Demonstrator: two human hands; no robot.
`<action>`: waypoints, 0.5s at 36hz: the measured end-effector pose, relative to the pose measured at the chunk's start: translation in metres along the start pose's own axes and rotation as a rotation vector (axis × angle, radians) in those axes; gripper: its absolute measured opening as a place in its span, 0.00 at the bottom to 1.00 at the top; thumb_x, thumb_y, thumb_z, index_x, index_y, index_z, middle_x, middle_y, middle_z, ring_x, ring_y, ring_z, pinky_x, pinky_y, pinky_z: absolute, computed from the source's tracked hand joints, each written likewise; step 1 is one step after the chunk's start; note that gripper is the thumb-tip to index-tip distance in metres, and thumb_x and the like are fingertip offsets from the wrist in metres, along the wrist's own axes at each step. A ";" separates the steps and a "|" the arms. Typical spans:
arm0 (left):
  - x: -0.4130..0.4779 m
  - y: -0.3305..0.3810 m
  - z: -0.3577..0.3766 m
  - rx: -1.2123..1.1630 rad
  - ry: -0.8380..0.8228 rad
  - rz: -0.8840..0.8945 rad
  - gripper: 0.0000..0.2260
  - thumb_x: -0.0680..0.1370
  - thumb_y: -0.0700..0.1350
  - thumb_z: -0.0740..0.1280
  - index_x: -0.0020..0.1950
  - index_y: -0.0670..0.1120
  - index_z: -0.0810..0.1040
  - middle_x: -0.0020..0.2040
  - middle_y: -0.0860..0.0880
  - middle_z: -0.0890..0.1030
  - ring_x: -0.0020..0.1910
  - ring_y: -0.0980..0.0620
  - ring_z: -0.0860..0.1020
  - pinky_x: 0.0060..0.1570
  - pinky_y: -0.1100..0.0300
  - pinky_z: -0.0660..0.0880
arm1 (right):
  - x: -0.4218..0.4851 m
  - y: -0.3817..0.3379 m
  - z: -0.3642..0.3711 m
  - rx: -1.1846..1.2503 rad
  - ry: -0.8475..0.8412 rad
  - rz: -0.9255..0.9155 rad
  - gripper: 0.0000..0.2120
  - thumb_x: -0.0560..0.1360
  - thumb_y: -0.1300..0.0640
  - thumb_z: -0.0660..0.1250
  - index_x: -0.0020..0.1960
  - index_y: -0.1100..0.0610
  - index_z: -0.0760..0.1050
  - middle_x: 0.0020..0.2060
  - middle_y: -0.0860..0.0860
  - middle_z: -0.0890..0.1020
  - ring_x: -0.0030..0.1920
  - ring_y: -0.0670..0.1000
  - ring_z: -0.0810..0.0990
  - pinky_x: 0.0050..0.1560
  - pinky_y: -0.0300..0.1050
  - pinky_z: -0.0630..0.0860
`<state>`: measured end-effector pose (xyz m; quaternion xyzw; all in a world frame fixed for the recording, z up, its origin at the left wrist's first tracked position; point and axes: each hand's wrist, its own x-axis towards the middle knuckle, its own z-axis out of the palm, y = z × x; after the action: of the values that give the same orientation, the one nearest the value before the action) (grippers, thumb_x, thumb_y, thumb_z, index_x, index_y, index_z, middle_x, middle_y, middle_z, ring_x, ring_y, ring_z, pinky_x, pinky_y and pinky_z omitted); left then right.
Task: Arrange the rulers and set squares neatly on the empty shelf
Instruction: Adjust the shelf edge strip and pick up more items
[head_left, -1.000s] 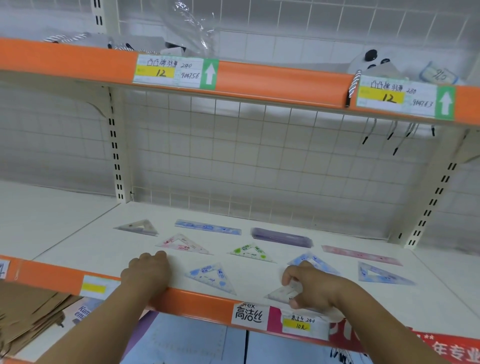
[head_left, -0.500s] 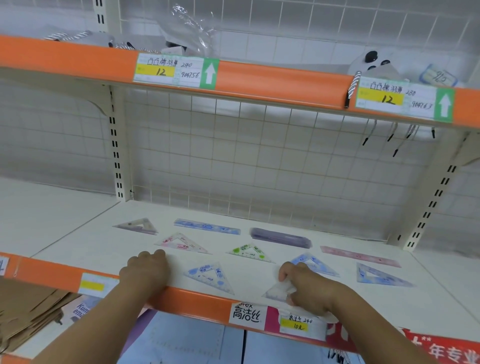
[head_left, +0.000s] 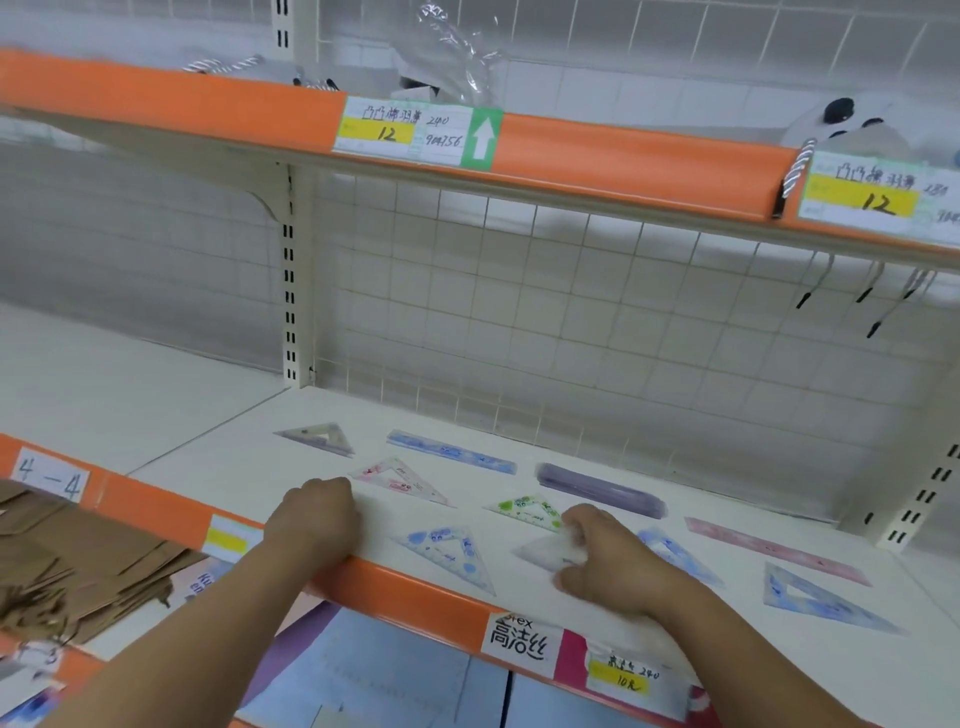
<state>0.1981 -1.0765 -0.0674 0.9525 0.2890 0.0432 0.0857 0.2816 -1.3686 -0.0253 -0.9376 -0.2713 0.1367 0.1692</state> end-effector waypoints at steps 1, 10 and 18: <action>0.001 -0.002 -0.001 0.002 0.002 0.005 0.11 0.79 0.49 0.57 0.57 0.45 0.72 0.57 0.46 0.75 0.57 0.46 0.74 0.55 0.57 0.72 | 0.004 -0.005 0.001 0.009 0.012 -0.004 0.31 0.74 0.52 0.68 0.72 0.54 0.59 0.65 0.50 0.67 0.60 0.47 0.69 0.55 0.35 0.65; 0.026 -0.037 -0.015 0.022 -0.007 0.072 0.11 0.79 0.50 0.58 0.56 0.46 0.73 0.58 0.47 0.76 0.58 0.47 0.74 0.57 0.56 0.73 | 0.049 -0.063 0.008 0.004 0.081 -0.018 0.31 0.75 0.52 0.68 0.74 0.55 0.61 0.69 0.51 0.61 0.65 0.49 0.68 0.58 0.35 0.64; 0.058 -0.091 -0.037 0.083 -0.111 0.145 0.14 0.78 0.53 0.59 0.58 0.47 0.73 0.62 0.47 0.75 0.61 0.47 0.73 0.59 0.55 0.72 | 0.100 -0.126 0.020 0.054 0.132 0.007 0.32 0.75 0.49 0.68 0.75 0.54 0.60 0.70 0.51 0.62 0.67 0.50 0.67 0.62 0.37 0.63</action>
<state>0.1914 -0.9645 -0.0463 0.9746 0.2156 -0.0154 0.0589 0.2978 -1.2083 -0.0110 -0.9405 -0.2526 0.0827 0.2115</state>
